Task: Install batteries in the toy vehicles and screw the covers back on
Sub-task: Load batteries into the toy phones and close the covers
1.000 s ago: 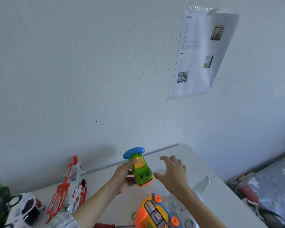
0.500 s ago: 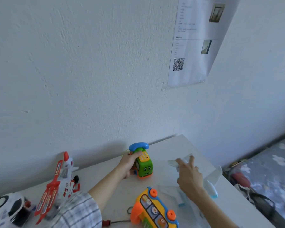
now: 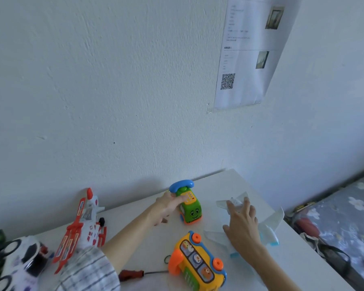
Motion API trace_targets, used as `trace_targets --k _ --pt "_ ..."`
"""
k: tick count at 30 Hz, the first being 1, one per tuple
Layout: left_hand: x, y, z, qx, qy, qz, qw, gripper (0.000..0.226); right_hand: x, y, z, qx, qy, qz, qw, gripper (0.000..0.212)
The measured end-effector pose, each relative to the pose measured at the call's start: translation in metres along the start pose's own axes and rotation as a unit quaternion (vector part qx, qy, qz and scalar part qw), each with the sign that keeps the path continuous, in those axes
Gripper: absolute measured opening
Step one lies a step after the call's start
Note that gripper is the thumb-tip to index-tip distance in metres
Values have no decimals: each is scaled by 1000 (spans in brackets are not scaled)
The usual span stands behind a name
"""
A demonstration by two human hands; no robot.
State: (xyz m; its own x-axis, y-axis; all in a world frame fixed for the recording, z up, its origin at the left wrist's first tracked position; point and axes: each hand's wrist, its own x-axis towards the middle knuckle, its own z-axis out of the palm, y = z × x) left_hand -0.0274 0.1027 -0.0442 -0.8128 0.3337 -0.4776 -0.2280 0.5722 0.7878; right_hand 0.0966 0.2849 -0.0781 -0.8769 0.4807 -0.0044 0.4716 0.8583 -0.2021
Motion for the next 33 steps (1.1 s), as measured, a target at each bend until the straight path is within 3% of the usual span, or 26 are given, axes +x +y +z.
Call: trace_targets --k 3,5,8,10,12,15,21,27,33 --pt "-23 -12 -32 208 68 67 974 69 -21 -13 1 -21 83 -60 995 64" --pt "-40 -24 -59 367 158 46 915 74 -39 -23 4 23 104 -124 986 56" --pt "-61 -58 -100 503 265 -23 822 76 -70 -48 6 111 -30 -149 982 42" --pt "-68 -84 -120 524 284 -68 800 85 -81 -56 12 58 -61 -139 987 51" --pt "-71 -106 -134 511 273 -77 811 95 -85 -65 15 40 -66 -126 989 51" --pt "-80 -120 -142 433 258 -30 863 92 -88 -71 19 77 -79 -105 988 40" --pt "-105 -135 -149 411 271 -9 870 51 -107 -74 23 41 17 -105 993 47" --pt "-134 -168 -166 410 314 -35 855 38 -113 -73 25 42 35 -116 992 52" --pt "-167 -195 -179 378 350 -64 855 41 -117 -72 30 31 61 -110 992 58"
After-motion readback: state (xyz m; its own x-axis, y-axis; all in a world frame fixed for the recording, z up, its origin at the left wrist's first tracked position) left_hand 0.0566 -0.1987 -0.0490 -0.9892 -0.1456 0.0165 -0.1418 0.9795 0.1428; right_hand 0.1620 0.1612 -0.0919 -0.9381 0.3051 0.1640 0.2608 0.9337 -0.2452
